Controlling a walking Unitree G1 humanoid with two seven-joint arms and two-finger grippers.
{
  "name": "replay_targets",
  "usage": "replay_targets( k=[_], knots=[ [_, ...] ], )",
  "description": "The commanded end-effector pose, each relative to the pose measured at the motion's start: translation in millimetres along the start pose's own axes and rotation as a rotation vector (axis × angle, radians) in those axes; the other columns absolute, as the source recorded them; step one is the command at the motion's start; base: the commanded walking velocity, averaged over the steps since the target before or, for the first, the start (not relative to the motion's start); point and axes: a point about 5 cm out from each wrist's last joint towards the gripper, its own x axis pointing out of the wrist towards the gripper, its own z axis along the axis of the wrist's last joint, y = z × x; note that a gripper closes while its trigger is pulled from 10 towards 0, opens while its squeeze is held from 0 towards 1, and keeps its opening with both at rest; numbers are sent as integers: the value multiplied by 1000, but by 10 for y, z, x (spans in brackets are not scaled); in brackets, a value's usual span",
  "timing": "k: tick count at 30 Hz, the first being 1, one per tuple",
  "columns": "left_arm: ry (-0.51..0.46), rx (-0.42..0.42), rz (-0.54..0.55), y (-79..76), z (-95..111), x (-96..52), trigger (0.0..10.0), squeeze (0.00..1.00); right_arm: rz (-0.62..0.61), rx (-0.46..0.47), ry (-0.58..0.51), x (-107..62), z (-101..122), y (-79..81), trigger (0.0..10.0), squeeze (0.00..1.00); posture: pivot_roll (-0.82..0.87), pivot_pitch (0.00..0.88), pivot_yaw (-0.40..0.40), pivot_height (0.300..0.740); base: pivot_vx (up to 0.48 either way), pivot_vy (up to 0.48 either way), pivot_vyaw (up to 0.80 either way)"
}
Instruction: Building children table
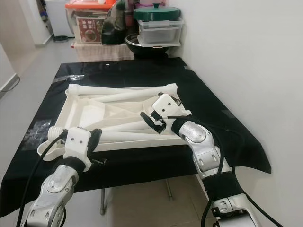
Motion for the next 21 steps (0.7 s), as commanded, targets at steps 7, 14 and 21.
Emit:
replay_targets(
  k=[7,14,21],
  knots=[
    [13,-7,11,1,-15,4,0,0,-25,-13,22,-9,-48,-18,10000,0,-69,0,-25,740,0,0,0],
    [24,2,-20,-37,-13,34,10000,0,2,-36,9,-17,-59,35,10000,0,-67,0,-20,740,0,0,0],
    [35,7,-59,-94,-11,48,10000,0,86,-33,-45,-66,7,73,10000,0,-71,2,-19,740,0,0,453]
  ],
)
